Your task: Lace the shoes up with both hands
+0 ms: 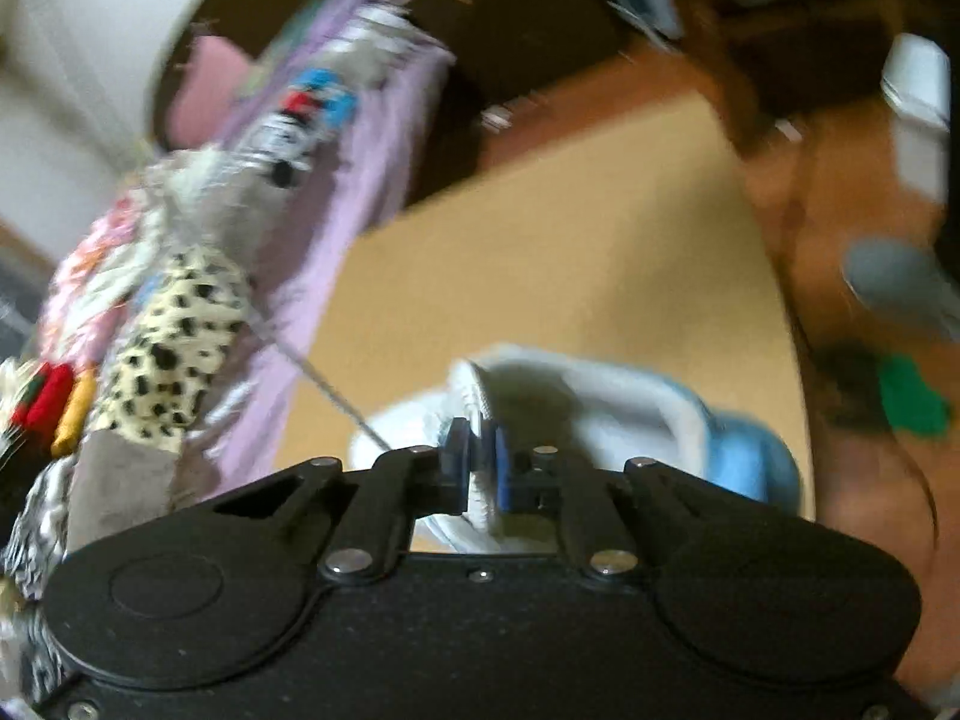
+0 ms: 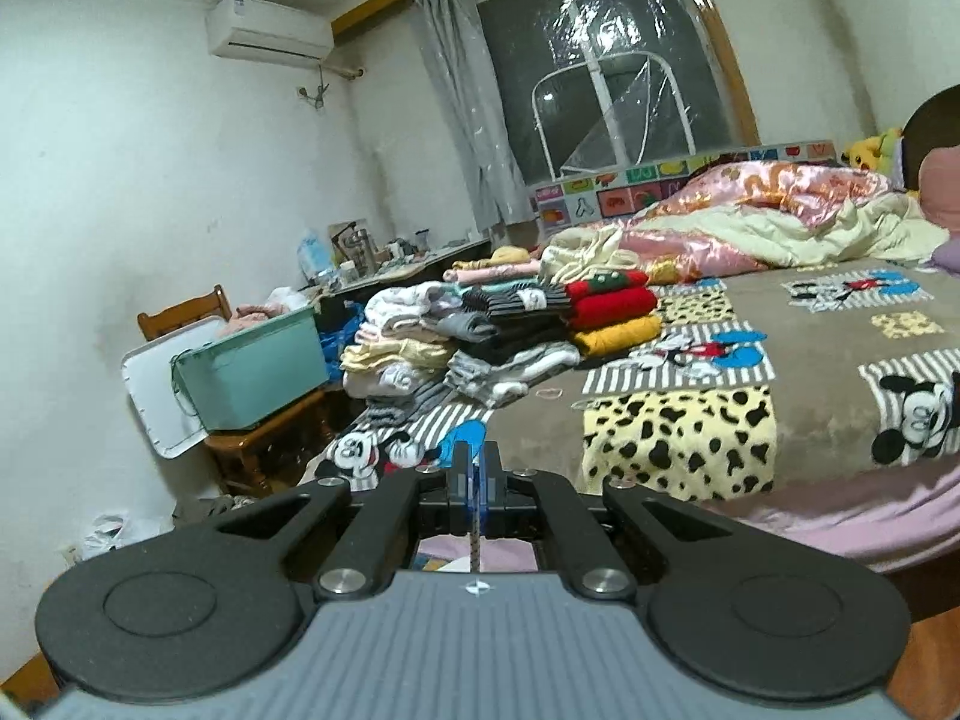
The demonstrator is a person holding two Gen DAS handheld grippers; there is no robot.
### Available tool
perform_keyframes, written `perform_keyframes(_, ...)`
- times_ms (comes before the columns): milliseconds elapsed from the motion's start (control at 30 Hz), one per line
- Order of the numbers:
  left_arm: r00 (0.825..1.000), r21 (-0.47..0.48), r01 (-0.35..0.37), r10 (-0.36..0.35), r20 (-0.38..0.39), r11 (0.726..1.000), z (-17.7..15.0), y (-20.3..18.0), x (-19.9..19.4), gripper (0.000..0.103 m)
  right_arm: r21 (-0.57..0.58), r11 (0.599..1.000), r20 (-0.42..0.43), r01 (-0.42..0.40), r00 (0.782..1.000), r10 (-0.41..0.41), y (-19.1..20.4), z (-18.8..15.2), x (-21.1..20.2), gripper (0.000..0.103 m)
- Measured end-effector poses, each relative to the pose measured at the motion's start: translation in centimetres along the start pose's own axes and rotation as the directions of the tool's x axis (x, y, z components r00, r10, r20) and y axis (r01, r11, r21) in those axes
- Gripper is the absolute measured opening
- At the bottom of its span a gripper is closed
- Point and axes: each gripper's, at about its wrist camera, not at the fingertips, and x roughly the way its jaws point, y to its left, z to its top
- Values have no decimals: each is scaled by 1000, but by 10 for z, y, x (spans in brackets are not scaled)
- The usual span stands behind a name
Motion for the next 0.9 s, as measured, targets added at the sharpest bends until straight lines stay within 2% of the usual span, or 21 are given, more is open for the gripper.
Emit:
perform_keyframes(100,999,68,20,-17,-38,998,-2,-8,4,6,0,1000,-29,-11,1000,11,3,-11,6,4)
perform_keyframes(167,1000,67,19,-17,-23,998,2,-9,2,6,0,1000,-51,-16,999,16,6,-21,11,4)
perform_keyframes(200,999,43,44,-43,-8,998,3,-7,-2,6,0,1000,-59,-18,998,18,7,-27,13,4)
perform_keyframes(233,997,14,74,-74,8,997,5,-4,-7,13,1,1000,-68,-19,998,19,9,-32,15,4)
perform_keyframes(267,995,-26,100,-100,32,995,5,-1,-13,26,0,1000,-69,-16,997,16,10,-37,15,4)
perform_keyframes(333,991,-92,116,-109,74,989,4,6,-23,35,15,1000,-49,-9,999,9,9,-41,10,4)
perform_keyframes(400,990,-168,119,-103,100,979,2,14,-30,35,31,1000,-23,4,1000,-3,7,-43,3,4)
perform_keyframes(500,987,-309,116,-76,138,944,-8,27,-41,35,55,998,26,35,999,-36,0,-40,-14,4)
perform_keyframes(567,988,-423,94,-33,149,901,-16,34,-50,35,71,995,63,68,995,-73,-7,-38,-27,4)
perform_keyframes(700,985,-607,71,40,167,792,-25,44,-66,35,141,978,142,153,975,-173,-29,-39,-54,4)
perform_keyframes(800,979,-755,60,108,171,653,-34,48,-77,37,194,965,170,179,962,-213,-46,-56,-67,4)
perform_keyframes(867,976,-811,70,130,178,581,-36,49,-79,38,216,955,175,203,954,-242,-55,-72,-72,4)
perform_keyframes(900,975,-827,75,134,178,557,-36,50,-78,38,232,953,174,196,955,-239,-60,-80,-71,4)
